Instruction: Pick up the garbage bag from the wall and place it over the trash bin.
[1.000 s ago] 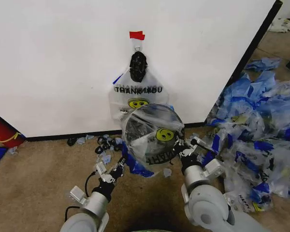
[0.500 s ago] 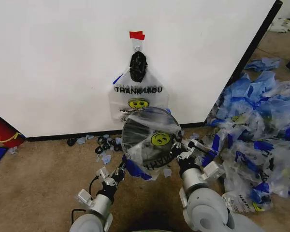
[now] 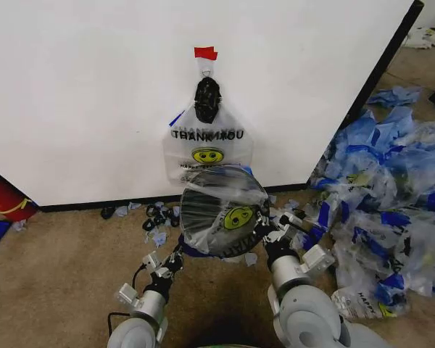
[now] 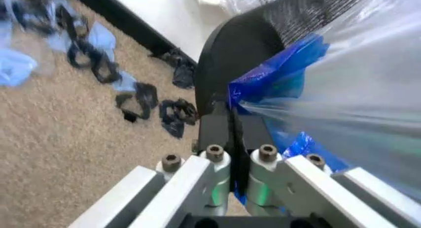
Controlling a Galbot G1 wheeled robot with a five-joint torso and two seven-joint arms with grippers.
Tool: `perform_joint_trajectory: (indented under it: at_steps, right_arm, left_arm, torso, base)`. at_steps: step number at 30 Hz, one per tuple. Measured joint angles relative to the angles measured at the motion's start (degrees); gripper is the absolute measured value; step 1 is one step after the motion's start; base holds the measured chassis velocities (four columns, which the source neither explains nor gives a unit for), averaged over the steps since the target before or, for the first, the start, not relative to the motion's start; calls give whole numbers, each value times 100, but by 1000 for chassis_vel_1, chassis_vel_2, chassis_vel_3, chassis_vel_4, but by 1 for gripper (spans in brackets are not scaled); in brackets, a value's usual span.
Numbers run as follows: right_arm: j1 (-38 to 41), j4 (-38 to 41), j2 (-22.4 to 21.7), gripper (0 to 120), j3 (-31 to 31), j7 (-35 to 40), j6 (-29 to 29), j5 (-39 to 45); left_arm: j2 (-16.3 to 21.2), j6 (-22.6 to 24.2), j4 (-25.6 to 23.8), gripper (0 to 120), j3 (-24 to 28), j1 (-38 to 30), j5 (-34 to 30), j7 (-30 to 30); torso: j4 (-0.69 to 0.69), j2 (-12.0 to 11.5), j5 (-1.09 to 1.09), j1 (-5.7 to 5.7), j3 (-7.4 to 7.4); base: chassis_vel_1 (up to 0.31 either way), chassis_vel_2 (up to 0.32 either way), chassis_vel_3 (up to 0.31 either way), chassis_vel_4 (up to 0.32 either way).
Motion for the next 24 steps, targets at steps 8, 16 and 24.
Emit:
perform_joint_trajectory:
  at_steps: [8,16,24]
  right_arm:
    - [-7,-90,-146,0,15,-95,21,-28]
    - [-70,-193,-853,0,-147,-611,172,-85]
    - [-48,-288,-1643,0,-644,-1191,455,-254]
  left_arm:
    - [416,150,-523,35,-418,353,500,-480]
    - [738,159,-661,63,-591,417,672,-681]
    - [1002,147,-650,88,-663,269,692,-702]
  torso:
    - [1,0,0,0,0]
    - [1,0,1,0,0]
    - [0,0,0,0,0]
  base:
    - [0,0,0,0]
    - [0,0,0,0]
    - [0,0,0,0]
